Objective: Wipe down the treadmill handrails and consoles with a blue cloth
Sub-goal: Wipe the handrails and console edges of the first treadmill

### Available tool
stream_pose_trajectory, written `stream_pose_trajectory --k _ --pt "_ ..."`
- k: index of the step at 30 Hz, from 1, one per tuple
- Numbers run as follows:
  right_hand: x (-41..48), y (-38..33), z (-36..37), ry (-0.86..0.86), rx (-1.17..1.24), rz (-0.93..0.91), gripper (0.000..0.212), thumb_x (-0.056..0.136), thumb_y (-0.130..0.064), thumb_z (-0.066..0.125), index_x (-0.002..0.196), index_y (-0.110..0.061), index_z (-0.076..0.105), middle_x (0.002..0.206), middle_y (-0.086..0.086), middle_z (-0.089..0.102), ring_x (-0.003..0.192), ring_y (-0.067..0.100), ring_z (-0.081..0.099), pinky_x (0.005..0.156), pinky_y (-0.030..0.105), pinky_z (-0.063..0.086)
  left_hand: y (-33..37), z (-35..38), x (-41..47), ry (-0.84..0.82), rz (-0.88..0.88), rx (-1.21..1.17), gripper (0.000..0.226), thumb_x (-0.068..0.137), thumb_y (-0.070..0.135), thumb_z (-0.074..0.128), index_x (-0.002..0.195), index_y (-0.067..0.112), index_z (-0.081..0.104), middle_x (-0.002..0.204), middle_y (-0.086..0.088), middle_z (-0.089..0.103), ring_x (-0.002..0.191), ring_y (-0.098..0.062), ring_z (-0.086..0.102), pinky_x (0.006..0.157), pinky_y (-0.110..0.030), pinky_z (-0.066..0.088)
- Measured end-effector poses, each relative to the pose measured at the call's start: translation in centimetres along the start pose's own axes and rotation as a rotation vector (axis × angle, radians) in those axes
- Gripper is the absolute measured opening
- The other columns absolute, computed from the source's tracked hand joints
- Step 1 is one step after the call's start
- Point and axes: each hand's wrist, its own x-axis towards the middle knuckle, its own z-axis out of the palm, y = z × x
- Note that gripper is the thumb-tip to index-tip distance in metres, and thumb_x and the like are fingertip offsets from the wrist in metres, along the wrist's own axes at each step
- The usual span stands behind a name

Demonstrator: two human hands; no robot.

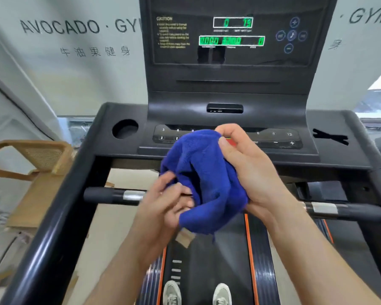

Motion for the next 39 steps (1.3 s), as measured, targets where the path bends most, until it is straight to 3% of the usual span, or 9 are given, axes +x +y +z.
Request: stream_pose_trajectory --k 4,8,12,15,18,22,28,35,39 --pt "0.9 2.6 -0.1 0.198 -0.134 0.035 0.013 0.099 -0.013 0.048 0.093 -0.022 0.054 0.076 0.003 0.057 0.063 0.015 0.050 0.057 0.029 0.038 4.4 -2.2 1.2 0.175 0.212 0.147 0.048 0.087 -0.007 0.054 0.124 0.025 0.056 0.075 -0.003 0.056 0.050 -0.012 0.045 0.043 -0.020 0.033" --pt "1.9 9.1 -1.3 0.235 -0.950 0.191 0.022 0.093 -0.014 0.049 0.112 -0.024 0.044 0.102 0.000 0.066 0.095 0.025 0.061 0.080 0.038 0.045 3.0 -5.6 4.5 0.230 0.289 0.900 0.056 0.087 0.000 0.059 0.134 0.029 0.049 0.089 0.003 0.057 0.067 -0.010 0.055 0.063 -0.024 0.048" --pt "1.4 12.4 -0.4 0.328 -1.259 0.207 0.038 0.094 -0.016 0.045 0.131 -0.024 0.045 0.113 0.004 0.067 0.103 0.028 0.060 0.078 0.035 0.043 -2.6 -6.1 6.7 -0.252 0.275 1.861 0.069 0.085 0.058 0.053 0.145 0.027 0.036 0.141 0.002 0.044 0.131 -0.017 0.040 0.109 -0.033 0.030" --pt "1.2 13.2 -0.7 0.399 -1.293 0.191 0.034 0.095 -0.018 0.042 0.128 -0.024 0.050 0.116 0.000 0.066 0.107 0.025 0.058 0.077 0.035 0.045 -4.9 -3.9 8.1 -0.419 0.218 2.191 0.084 0.084 0.067 0.047 0.150 0.023 0.020 0.154 -0.007 0.030 0.141 -0.025 0.028 0.117 -0.050 0.012" --pt "1.0 13.0 -2.3 0.388 -1.494 0.265 0.023 0.099 -0.031 0.037 0.109 -0.022 0.056 0.094 -0.001 0.067 0.098 0.025 0.053 0.065 0.034 0.039 -5.7 -4.6 9.5 -0.388 0.397 2.176 0.054 0.083 0.060 0.053 0.119 0.020 0.047 0.105 -0.003 0.063 0.097 -0.024 0.061 0.096 -0.041 0.036" --pt "1.2 13.0 -2.3 0.426 -1.684 0.155 0.022 0.093 -0.036 0.048 0.093 -0.020 0.063 0.083 -0.001 0.067 0.084 0.029 0.053 0.064 0.038 0.046 -2.0 -12.1 8.4 -0.280 0.475 2.163 0.040 0.044 0.032 0.075 0.077 0.020 0.056 0.059 0.002 0.051 0.052 -0.023 0.055 0.063 -0.033 0.043" --pt "3.8 15.2 5.0 0.003 -1.500 -0.056 0.047 0.092 -0.039 0.026 0.117 -0.022 0.061 0.113 -0.005 0.064 0.106 0.020 0.057 0.096 0.039 0.042 0.7 -14.6 7.8 -0.131 0.278 2.383 0.039 0.077 0.038 0.068 0.107 0.018 0.055 0.088 0.002 0.065 0.083 -0.021 0.064 0.117 -0.048 0.020" --pt "0.9 14.6 1.2 0.295 -1.706 0.107 0.055 0.072 -0.023 0.040 0.120 -0.011 0.063 0.126 0.006 0.063 0.123 0.026 0.056 0.102 0.053 0.039 -6.6 -5.4 8.3 -0.332 0.493 2.154 0.028 0.077 0.026 0.069 0.101 0.018 0.057 0.089 -0.001 0.064 0.080 -0.021 0.062 0.072 -0.035 0.047" --pt "2.1 14.9 3.8 0.092 -1.558 0.037 0.063 0.077 -0.021 0.035 0.136 -0.008 0.052 0.144 0.013 0.047 0.135 0.032 0.042 0.111 0.048 0.031 -3.3 -10.9 7.5 -0.249 0.565 2.108 0.053 0.060 0.044 0.078 0.105 0.019 0.065 0.082 0.003 0.065 0.073 -0.018 0.063 0.071 -0.033 0.050"
